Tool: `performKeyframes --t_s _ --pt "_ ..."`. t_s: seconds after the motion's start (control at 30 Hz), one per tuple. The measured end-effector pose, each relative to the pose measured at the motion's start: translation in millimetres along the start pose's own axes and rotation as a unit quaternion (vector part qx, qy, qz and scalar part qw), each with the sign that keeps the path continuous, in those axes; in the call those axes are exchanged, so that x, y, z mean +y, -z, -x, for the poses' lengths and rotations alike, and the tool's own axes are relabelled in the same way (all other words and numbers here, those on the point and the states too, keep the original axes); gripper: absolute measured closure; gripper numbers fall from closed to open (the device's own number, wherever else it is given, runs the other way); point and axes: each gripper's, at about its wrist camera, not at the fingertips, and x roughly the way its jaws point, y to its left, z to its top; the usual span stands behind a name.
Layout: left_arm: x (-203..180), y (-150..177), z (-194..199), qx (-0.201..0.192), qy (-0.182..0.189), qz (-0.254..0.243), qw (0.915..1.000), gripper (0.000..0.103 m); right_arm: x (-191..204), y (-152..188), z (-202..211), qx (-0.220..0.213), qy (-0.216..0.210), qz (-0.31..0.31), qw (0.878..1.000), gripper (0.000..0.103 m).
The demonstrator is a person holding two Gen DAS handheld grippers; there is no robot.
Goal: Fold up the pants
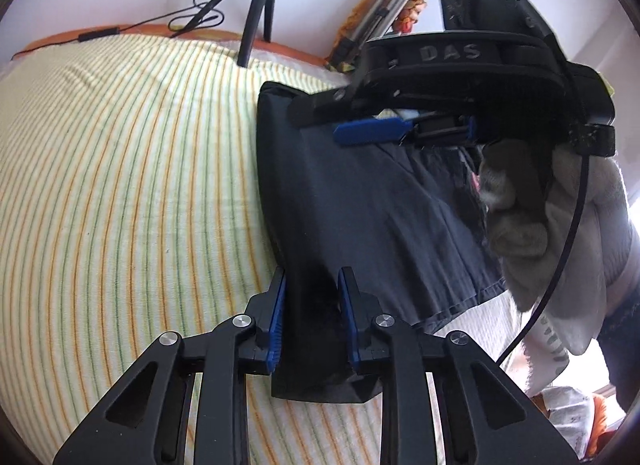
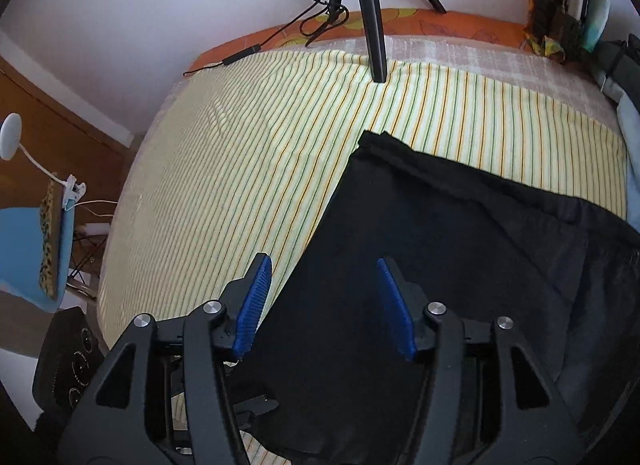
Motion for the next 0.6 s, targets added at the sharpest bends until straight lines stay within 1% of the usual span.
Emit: performKeyframes --t_s 0.07,0.1,0.13,0.23,0.4,0.47,0.53,0.57,0.6 --pt "-3 0 2 -0.008 0.007 0.0 0.9999 0.082 -2 2 -7 0.013 -0.009 -0.022 1.0 0.046" --pt "-4 -1 2 -0.036 0.003 -0.003 0.9994 0.082 -3 2 -10 0.018 -0.012 -0.033 0.999 0.046" --pt "-6 -1 3 -0.041 0.01 -0.004 0.9991 0.082 -4 2 -14 0.022 -0.012 -0.039 0.999 0.046" --pt "-12 -1 5 -0.05 0.02 -0.013 0.9985 0.082 -1 3 -22 0.031 0.006 -0.042 0.999 0.046" --pt "-25 0 0 -0.048 0.025 -0.034 0.9979 0.082 8 8 -33 0.049 0.037 -0.028 0.998 0.046" --pt "-30 1 -3 -0.045 0.023 -0.046 0.9977 0.082 13 10 -37 0.052 0.054 -0.015 0.997 0.049" --pt "-32 2 -4 -0.044 0.022 -0.052 0.9975 0.082 15 13 -41 0.05 0.072 -0.004 0.996 0.063" --pt "-33 2 -5 -0.042 0.022 -0.053 0.9974 0.082 13 14 -41 0.048 0.074 -0.004 0.996 0.066" --pt "-33 3 -4 -0.042 0.022 -0.055 0.9974 0.082 10 15 -41 0.045 0.069 -0.008 0.997 0.072"
